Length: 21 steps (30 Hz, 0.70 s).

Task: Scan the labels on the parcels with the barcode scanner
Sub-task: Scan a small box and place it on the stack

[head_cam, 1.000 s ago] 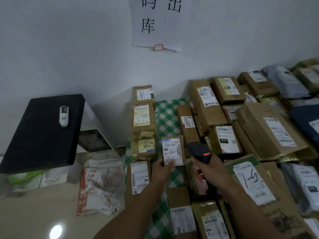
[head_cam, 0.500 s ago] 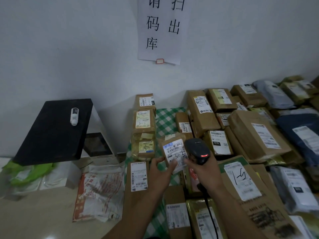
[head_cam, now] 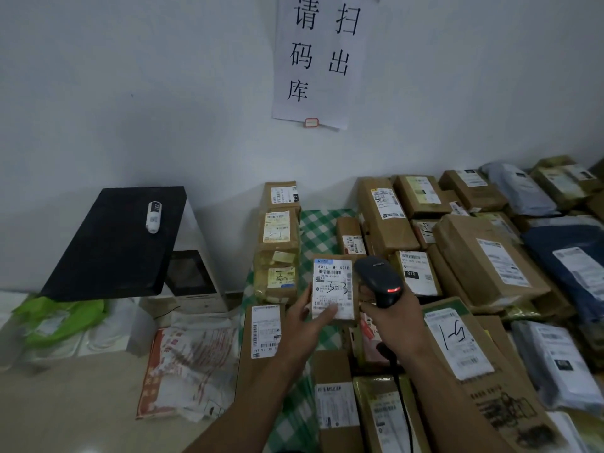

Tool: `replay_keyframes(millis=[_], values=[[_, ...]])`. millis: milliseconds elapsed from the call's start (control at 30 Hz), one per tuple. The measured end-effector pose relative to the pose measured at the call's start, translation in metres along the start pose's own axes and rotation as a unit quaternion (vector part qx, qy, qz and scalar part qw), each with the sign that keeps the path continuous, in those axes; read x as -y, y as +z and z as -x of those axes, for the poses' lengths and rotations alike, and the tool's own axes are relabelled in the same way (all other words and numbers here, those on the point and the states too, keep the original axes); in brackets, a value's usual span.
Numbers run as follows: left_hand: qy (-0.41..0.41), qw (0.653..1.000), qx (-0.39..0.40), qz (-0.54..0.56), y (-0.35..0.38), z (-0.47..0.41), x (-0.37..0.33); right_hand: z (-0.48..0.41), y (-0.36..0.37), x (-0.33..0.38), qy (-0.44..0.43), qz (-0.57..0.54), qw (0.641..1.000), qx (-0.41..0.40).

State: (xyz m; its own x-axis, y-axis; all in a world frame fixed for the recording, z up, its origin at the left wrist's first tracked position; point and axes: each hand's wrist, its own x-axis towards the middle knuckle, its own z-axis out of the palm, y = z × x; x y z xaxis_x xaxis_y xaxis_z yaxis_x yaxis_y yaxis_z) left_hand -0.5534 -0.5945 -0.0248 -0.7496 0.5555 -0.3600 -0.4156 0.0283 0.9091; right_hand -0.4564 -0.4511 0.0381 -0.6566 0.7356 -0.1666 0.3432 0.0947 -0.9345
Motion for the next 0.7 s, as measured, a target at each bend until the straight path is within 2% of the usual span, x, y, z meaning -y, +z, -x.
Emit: replay_keyframes(millis=[200,400,700], values=[[-0.016,0.998,0.023,0.057,-0.002,-0.002,-0.004,0.001,-0.002,0.006,0.018,-0.021,1.0,-0.009],[0.032,0.997,0.046,-0.049,-0.009,-0.007,-0.015,0.006,-0.004,0.021,0.015,0.007,1.0,-0.002],[0.093,0.99,0.001,-0.105,-0.012,-0.03,-0.028,0.01,-0.011,0.06,0.048,0.071,0.985,0.149]])
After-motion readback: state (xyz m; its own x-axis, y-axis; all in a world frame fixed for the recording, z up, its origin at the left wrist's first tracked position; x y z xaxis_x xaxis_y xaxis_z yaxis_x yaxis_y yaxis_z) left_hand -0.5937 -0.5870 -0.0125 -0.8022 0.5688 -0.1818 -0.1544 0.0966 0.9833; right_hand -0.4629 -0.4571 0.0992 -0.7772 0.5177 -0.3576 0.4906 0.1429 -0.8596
